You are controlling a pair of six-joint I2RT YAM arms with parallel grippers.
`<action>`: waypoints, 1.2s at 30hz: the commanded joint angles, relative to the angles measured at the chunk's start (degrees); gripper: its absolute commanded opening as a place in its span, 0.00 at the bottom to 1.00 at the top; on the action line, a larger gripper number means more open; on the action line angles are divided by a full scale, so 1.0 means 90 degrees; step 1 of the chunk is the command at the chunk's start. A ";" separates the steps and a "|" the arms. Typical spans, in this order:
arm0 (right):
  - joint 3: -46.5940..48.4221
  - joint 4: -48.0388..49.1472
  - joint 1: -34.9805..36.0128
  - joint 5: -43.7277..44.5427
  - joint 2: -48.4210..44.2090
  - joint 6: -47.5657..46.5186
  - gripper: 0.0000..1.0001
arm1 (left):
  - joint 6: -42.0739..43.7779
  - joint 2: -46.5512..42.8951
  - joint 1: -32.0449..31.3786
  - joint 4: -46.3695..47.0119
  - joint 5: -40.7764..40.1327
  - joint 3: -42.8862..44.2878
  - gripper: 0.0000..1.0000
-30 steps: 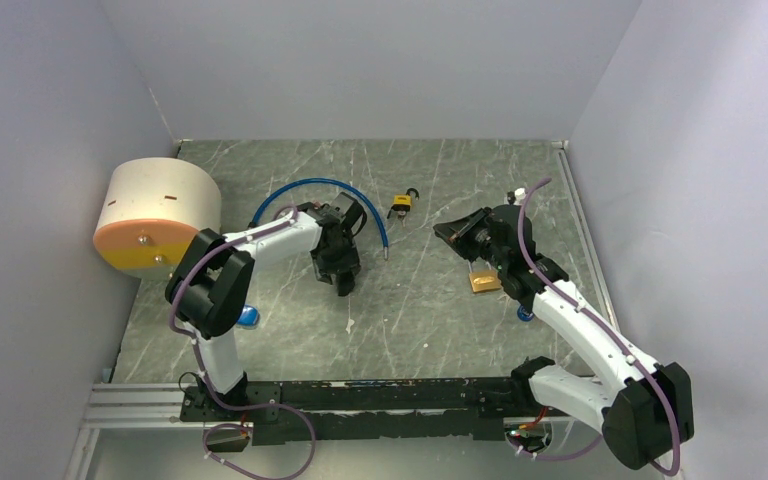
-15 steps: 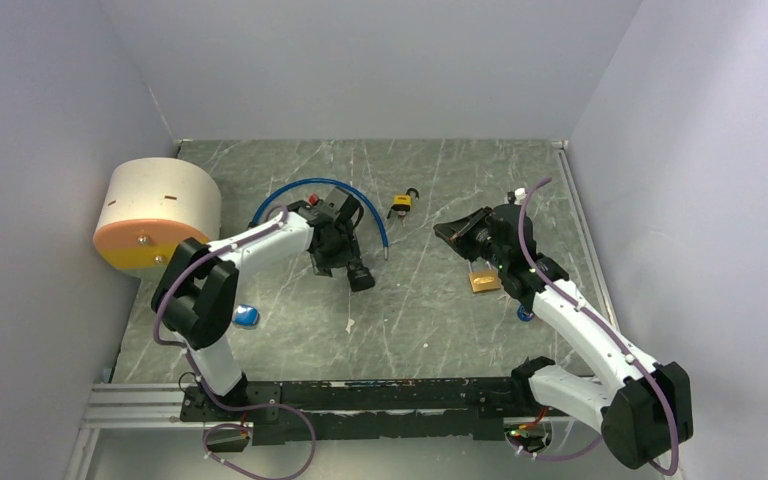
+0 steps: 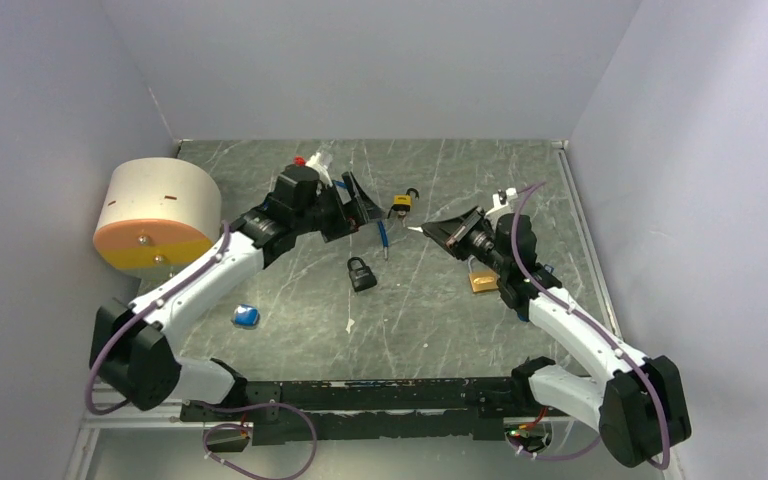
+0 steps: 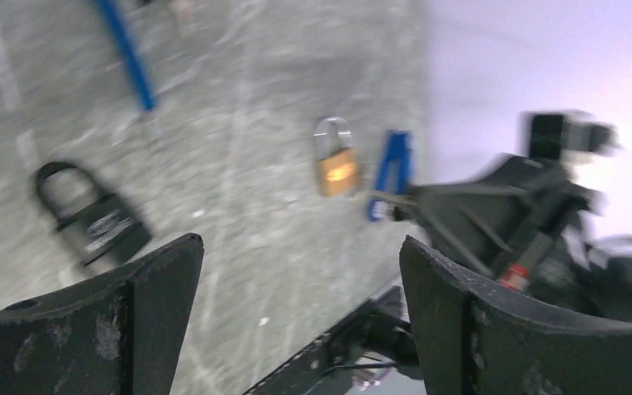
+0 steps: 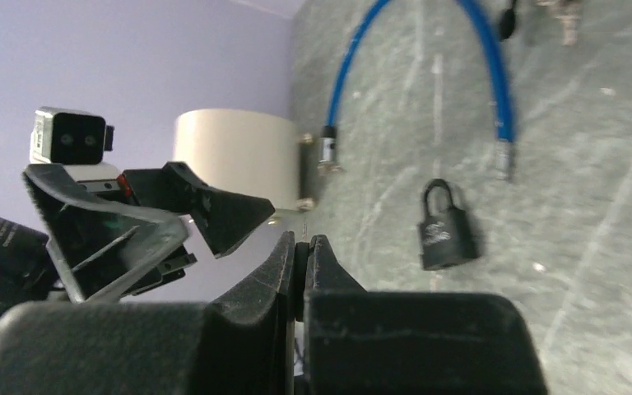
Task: Unlock with the key
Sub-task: Adjust the key.
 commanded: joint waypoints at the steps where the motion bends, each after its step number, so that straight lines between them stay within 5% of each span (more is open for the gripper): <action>1: -0.0086 0.2377 -0.0064 -0.1211 0.0182 0.0625 0.00 | -0.0182 -0.0408 0.0030 0.2368 0.1564 -0.0426 0.93; 5: -0.0105 0.3256 -0.0064 -0.1587 0.0321 0.1120 0.00 | -0.0385 -0.0404 0.0038 0.2506 0.1962 -0.0437 0.92; 12: -0.0002 0.3978 -0.0064 -0.1951 0.0433 0.1581 0.00 | -0.2091 -0.0225 0.0232 0.4740 0.2668 -0.0870 0.85; 18: 0.0013 0.4077 -0.0071 -0.1992 0.0411 0.1745 0.00 | -0.3178 0.0246 0.0282 0.6208 0.3107 -0.0952 0.48; 22: 0.0014 0.4091 -0.0068 -0.1978 0.0433 0.1824 0.00 | -0.3625 0.0385 0.0270 0.6760 0.3219 -0.0996 0.33; 27: 0.0063 0.3944 -0.0066 -0.1867 0.0422 0.1791 0.00 | -0.3622 0.0282 0.0256 0.6599 0.3336 -0.0997 0.38; 36: 0.0164 0.4097 -0.0076 -0.1799 0.0593 0.1905 0.00 | -0.3353 0.0142 0.0252 0.6074 0.3406 -0.1050 0.34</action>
